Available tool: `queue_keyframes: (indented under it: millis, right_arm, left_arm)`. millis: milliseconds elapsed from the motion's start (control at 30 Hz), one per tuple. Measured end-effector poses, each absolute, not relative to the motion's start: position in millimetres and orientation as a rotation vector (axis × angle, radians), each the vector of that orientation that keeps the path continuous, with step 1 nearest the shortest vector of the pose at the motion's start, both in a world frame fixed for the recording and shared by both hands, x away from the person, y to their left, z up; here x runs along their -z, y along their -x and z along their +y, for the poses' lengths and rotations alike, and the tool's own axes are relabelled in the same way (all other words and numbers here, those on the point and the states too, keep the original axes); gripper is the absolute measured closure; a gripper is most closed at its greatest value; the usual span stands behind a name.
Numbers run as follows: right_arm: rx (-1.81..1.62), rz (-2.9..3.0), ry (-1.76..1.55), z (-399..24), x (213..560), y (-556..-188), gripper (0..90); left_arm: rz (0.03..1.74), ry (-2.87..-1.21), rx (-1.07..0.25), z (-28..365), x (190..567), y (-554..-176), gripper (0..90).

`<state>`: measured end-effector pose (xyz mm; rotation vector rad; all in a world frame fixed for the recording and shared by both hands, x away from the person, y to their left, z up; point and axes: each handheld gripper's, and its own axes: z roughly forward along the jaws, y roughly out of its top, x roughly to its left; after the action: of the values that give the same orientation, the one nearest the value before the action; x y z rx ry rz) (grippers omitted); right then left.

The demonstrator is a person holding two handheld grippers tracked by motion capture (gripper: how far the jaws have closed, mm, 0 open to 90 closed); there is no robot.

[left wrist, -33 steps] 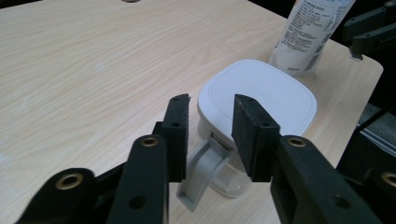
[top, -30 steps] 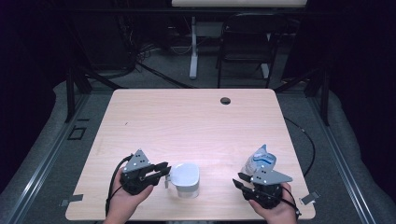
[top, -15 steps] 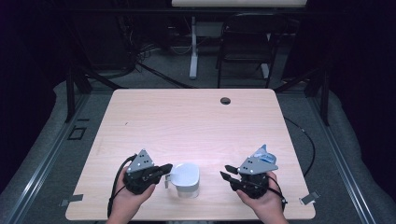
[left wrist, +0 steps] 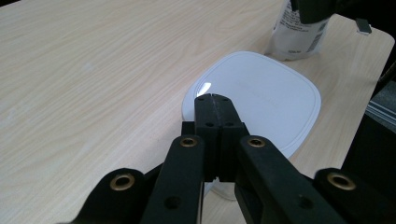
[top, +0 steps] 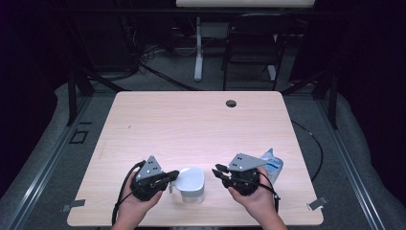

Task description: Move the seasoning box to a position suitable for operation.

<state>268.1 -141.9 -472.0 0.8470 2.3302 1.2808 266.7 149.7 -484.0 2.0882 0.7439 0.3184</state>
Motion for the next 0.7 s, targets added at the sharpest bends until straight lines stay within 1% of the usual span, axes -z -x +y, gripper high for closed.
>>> queue_keyframes:
  millis: [100,233,267,300,333,367,400,700]
  right_arm:
    - [-1.296,2.333,-0.822,-138,467,-270,79.2]
    - [-1.326,2.343,-0.800,-136,469,-270,81.4]
    - [-1.320,2.351,-0.796,-134,473,-269,84.8]
    - [-1.320,2.351,-0.796,-134,473,-269,84.8]
    - [-1.277,2.369,-0.778,-131,476,-268,87.5]
    - [-1.277,2.369,-0.778,-131,476,-268,87.5]
    - [-1.250,2.371,-0.775,-129,479,-267,90.0]
    - [-1.254,2.413,-0.799,-131,496,-261,90.0]
  left_arm:
    - [0.742,-2.082,-0.322,149,485,-266,90.0]
    - [0.743,-2.075,-0.318,150,485,-266,90.0]
    - [0.742,-2.076,-0.323,150,486,-266,90.0]
    - [0.742,-2.076,-0.323,150,486,-266,90.0]
    - [0.744,-2.074,-0.326,150,486,-265,90.0]
    - [0.744,-2.074,-0.326,150,486,-265,90.0]
    - [0.748,-2.066,-0.323,150,486,-265,90.0]
    - [0.751,-2.056,-0.321,151,487,-264,90.0]
